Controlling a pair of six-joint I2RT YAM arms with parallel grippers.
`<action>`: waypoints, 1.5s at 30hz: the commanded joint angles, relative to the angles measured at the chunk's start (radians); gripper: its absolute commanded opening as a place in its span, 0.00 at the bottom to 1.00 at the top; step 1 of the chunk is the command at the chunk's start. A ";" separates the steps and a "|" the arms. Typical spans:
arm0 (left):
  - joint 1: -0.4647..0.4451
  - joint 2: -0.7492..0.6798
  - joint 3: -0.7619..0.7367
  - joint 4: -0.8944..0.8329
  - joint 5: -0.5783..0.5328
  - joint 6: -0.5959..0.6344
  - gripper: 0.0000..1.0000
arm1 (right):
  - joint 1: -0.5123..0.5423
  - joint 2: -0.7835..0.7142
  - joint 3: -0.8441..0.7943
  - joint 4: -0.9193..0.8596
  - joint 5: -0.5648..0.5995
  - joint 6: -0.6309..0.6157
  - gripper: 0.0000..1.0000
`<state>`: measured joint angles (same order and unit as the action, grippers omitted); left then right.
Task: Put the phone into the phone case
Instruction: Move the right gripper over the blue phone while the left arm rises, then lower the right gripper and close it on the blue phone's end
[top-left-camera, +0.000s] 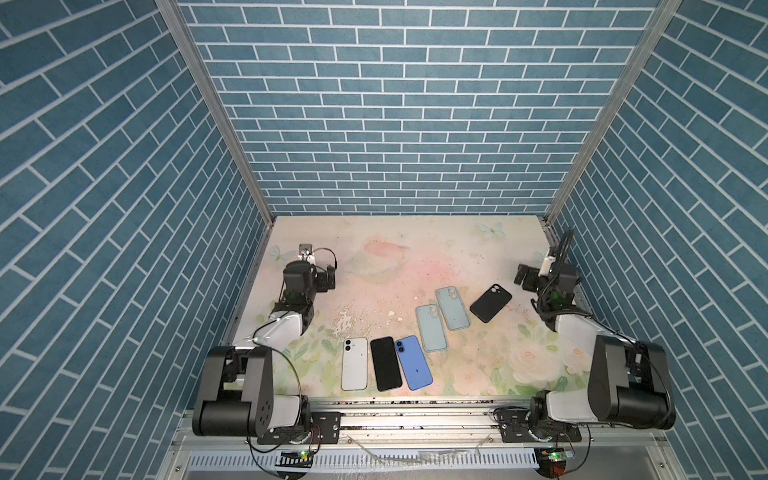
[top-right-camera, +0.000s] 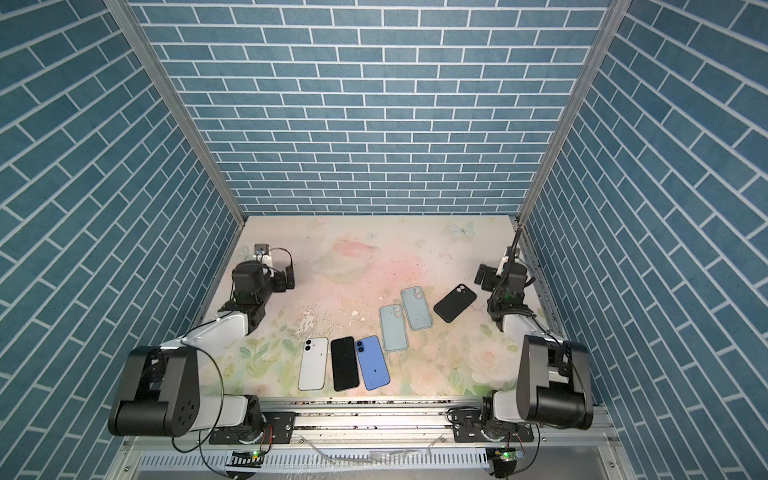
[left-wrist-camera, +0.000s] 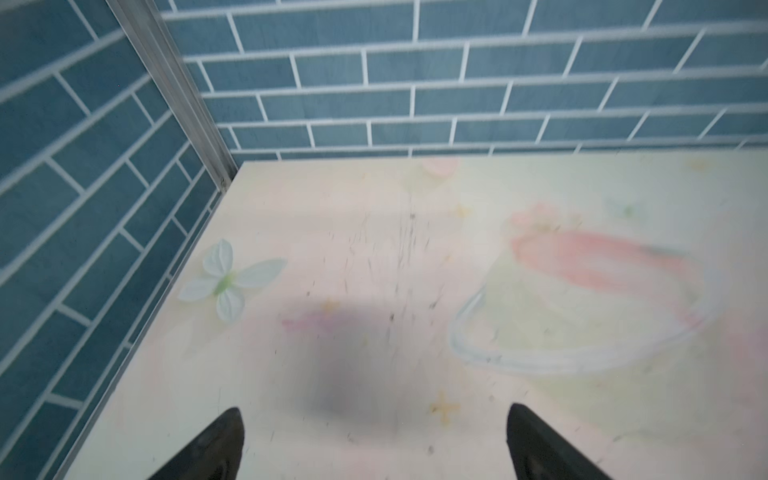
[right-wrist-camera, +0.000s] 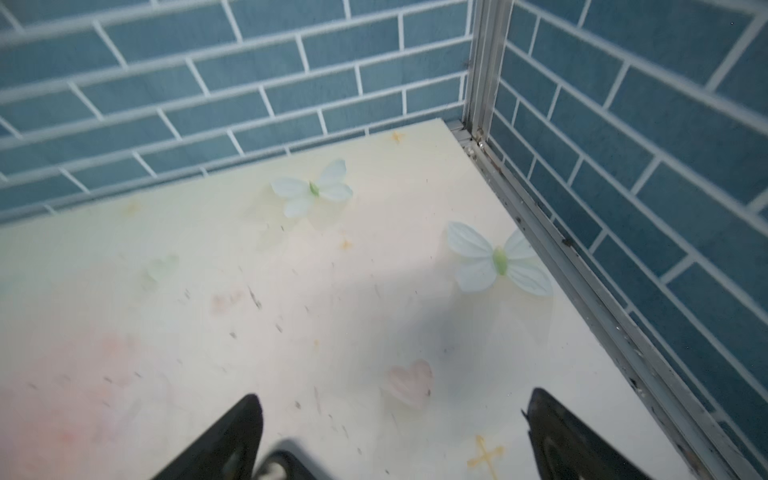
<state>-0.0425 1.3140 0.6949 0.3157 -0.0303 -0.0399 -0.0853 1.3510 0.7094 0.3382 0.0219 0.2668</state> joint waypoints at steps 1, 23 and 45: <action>-0.070 -0.135 0.055 -0.277 0.087 -0.146 0.99 | -0.014 -0.058 0.134 -0.360 -0.117 0.346 0.99; -0.290 -0.749 0.290 -1.252 0.267 -0.229 1.00 | 1.216 -0.069 0.130 -0.975 0.119 0.521 0.90; -0.290 -0.849 0.199 -1.181 0.170 -0.251 1.00 | 1.420 0.446 0.413 -1.098 0.100 0.594 0.98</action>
<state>-0.3325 0.4725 0.9035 -0.8700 0.1535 -0.2852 1.3437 1.7733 1.1286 -0.7345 0.1482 0.8154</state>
